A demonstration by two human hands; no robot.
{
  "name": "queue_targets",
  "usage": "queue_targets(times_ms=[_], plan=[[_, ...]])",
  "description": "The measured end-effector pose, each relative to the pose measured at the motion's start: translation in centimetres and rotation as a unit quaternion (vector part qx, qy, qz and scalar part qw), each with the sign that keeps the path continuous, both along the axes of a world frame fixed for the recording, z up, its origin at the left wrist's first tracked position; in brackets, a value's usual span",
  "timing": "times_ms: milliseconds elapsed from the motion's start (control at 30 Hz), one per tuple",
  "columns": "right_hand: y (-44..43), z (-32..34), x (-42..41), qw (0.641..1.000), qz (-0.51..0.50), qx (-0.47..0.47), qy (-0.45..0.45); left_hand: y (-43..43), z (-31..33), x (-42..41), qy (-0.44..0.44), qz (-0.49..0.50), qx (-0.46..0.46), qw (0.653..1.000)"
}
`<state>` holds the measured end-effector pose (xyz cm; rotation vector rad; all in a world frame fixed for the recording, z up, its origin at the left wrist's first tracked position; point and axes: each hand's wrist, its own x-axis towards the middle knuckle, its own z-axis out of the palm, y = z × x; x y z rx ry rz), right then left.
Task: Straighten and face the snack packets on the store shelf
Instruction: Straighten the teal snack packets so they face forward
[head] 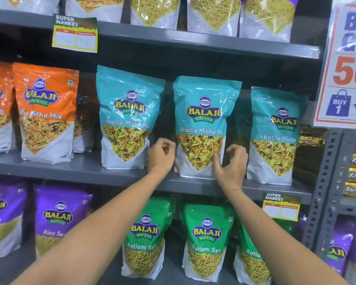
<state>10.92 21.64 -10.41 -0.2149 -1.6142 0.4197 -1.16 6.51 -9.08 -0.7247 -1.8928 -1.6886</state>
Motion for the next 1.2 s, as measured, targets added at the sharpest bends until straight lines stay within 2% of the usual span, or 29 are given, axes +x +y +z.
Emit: queue_targets(times_ms=[67, 133, 200, 267, 333, 433, 500, 567, 700, 833, 1200], plan=[[-2.1, -0.5, -0.4, 0.995, -0.011, 0.095, -0.003, -2.4, -0.5, -0.4, 0.06, 0.052, 0.044, 0.996], [-5.0, -0.8, -1.6, 0.983, 0.043, 0.17, -0.054, -5.2, -0.7, -0.8, 0.098, 0.08, 0.092, 0.988], [-8.3, -1.0, -3.6, 0.969, 0.102, 0.197, -0.106, -8.1, -0.9, -1.8, 0.112, 0.132, 0.125, 0.977], [-11.2, -1.0, -6.3, 0.961, 0.176, 0.138, -0.165, -10.4, -1.1, -3.3, 0.106, 0.2, 0.132, 0.965], [-13.0, -0.6, -9.0, 0.946, 0.228, 0.025, -0.227, -11.9, -1.4, -4.8, 0.04, 0.225, 0.073, 0.971], [-13.1, 0.8, -12.5, 0.901, 0.247, -0.154, -0.323, -13.3, -2.0, -6.9, -0.054, 0.186, -0.084, 0.978], [-12.5, 1.6, -13.7, 0.847, 0.312, -0.242, -0.355, -13.8, -1.9, -7.9, -0.047, 0.128, -0.12, 0.983], [-12.5, 1.6, -14.1, 0.818, 0.377, -0.264, -0.345, -14.5, -1.3, -8.9, -0.032, 0.075, -0.135, 0.988], [-12.7, 0.5, -14.0, 0.854, 0.354, -0.19, -0.33, -16.4, -0.6, -10.8, -0.043, -0.009, -0.183, 0.982], [-12.9, 0.4, -13.6, 0.873, 0.345, -0.152, -0.309, -17.9, -0.7, -11.7, -0.072, -0.067, -0.2, 0.975], [-13.8, 0.4, -13.0, 0.877, 0.316, -0.143, -0.333, -18.4, -1.1, -11.6, -0.073, -0.095, -0.174, 0.978]])
